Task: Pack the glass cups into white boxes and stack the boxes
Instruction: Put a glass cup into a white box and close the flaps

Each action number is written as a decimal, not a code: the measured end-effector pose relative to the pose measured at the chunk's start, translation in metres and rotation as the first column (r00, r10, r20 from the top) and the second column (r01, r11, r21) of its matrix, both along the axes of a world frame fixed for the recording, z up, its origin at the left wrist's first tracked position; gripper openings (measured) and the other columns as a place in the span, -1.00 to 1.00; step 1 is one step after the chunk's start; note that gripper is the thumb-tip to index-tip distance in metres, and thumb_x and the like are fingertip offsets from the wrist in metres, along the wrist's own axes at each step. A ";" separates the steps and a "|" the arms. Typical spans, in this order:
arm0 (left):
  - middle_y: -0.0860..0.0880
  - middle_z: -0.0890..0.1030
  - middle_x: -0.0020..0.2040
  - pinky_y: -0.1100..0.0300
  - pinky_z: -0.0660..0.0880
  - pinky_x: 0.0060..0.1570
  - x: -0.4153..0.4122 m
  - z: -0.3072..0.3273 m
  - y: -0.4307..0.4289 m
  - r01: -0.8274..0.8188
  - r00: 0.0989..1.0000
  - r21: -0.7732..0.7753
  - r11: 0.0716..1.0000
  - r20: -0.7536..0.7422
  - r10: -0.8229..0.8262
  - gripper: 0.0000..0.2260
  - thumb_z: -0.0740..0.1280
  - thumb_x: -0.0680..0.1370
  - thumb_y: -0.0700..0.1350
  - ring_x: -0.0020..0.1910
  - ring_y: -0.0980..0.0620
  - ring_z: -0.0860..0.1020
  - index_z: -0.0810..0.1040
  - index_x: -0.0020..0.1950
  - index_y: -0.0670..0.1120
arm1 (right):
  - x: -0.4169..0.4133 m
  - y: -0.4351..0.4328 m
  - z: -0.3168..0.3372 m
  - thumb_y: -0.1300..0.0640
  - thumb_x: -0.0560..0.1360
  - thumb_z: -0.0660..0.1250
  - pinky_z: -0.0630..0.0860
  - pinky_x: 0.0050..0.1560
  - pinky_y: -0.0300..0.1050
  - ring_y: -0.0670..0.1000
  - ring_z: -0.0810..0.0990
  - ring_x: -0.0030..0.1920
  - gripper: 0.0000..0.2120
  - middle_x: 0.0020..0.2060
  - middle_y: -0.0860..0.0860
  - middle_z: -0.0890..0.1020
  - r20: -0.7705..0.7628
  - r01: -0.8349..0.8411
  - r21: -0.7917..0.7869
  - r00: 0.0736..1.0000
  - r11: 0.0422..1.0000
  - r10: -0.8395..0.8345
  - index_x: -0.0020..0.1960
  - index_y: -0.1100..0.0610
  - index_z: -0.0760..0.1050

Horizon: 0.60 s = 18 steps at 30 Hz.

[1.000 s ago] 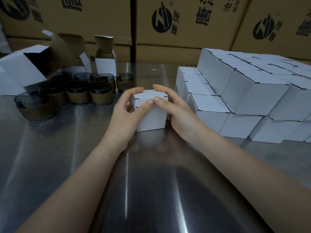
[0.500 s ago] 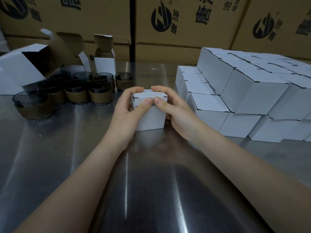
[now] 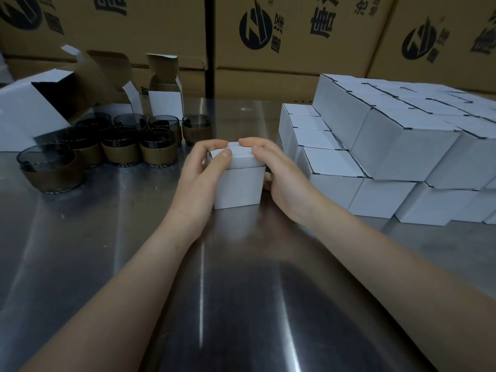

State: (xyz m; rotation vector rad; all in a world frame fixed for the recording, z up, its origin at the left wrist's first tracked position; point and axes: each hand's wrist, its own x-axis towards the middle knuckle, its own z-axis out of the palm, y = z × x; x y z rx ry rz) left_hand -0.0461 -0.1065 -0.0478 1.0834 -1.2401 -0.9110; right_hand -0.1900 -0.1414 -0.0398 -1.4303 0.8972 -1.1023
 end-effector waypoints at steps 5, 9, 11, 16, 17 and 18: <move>-0.01 0.50 0.23 0.01 0.50 0.18 -0.001 0.002 0.001 0.008 1.000 0.016 1.000 0.015 -0.009 -0.74 0.25 0.46 0.11 0.19 0.01 0.52 0.51 0.12 0.12 | 0.000 0.001 -0.001 -0.04 0.46 0.21 0.45 -0.09 -0.22 -0.11 0.56 -0.03 -0.77 0.07 -0.11 0.61 -0.026 0.004 0.005 1.000 1.000 -0.004 0.04 -0.16 0.56; -0.08 0.49 0.26 -0.06 0.47 0.24 -0.002 0.003 0.002 0.015 1.000 0.023 1.000 -0.010 -0.015 -0.77 0.27 0.44 0.09 0.23 -0.06 0.51 0.52 0.08 0.13 | 0.000 0.001 0.000 -0.01 0.43 0.22 0.44 -0.08 -0.19 -0.08 0.55 -0.03 -0.77 0.05 -0.07 0.61 -0.026 0.008 0.012 1.000 1.000 -0.008 0.03 -0.14 0.56; -0.09 0.48 0.27 -0.07 0.47 0.25 -0.002 0.003 0.002 0.018 1.000 0.028 0.999 -0.012 -0.017 -0.77 0.27 0.43 0.08 0.24 -0.07 0.50 0.52 0.07 0.14 | 0.000 0.001 0.000 0.01 0.43 0.21 0.43 -0.08 -0.18 -0.06 0.54 -0.03 -0.77 0.06 -0.04 0.61 -0.022 0.008 0.014 1.000 1.000 -0.008 0.04 -0.12 0.56; -0.07 0.46 0.27 -0.06 0.46 0.26 -0.002 0.003 0.001 0.023 1.000 0.029 0.999 0.002 -0.023 -0.76 0.27 0.41 0.04 0.24 -0.05 0.48 0.51 0.07 0.14 | -0.001 0.001 0.000 0.13 0.51 0.20 0.44 -0.08 -0.18 -0.03 0.54 -0.01 -0.78 0.09 0.00 0.59 -0.028 0.004 0.009 1.000 1.000 -0.004 0.07 -0.07 0.54; -0.07 0.46 0.27 -0.05 0.45 0.27 -0.002 0.003 0.001 0.023 1.000 0.030 0.999 0.001 -0.023 -0.75 0.27 0.40 0.03 0.24 -0.05 0.48 0.51 0.07 0.13 | -0.002 0.001 0.000 0.17 0.54 0.19 0.44 -0.08 -0.18 -0.02 0.54 0.00 -0.77 0.10 0.01 0.59 -0.028 0.004 0.010 1.000 1.000 -0.004 0.08 -0.06 0.53; -0.07 0.46 0.27 -0.04 0.45 0.26 -0.002 0.003 0.001 0.024 1.000 0.033 0.999 -0.002 -0.024 -0.75 0.26 0.40 0.02 0.25 -0.05 0.48 0.51 0.07 0.13 | -0.002 0.001 0.000 0.19 0.55 0.18 0.44 -0.08 -0.18 -0.02 0.54 0.00 -0.76 0.10 0.02 0.58 -0.028 0.005 0.013 1.000 1.000 -0.005 0.08 -0.06 0.53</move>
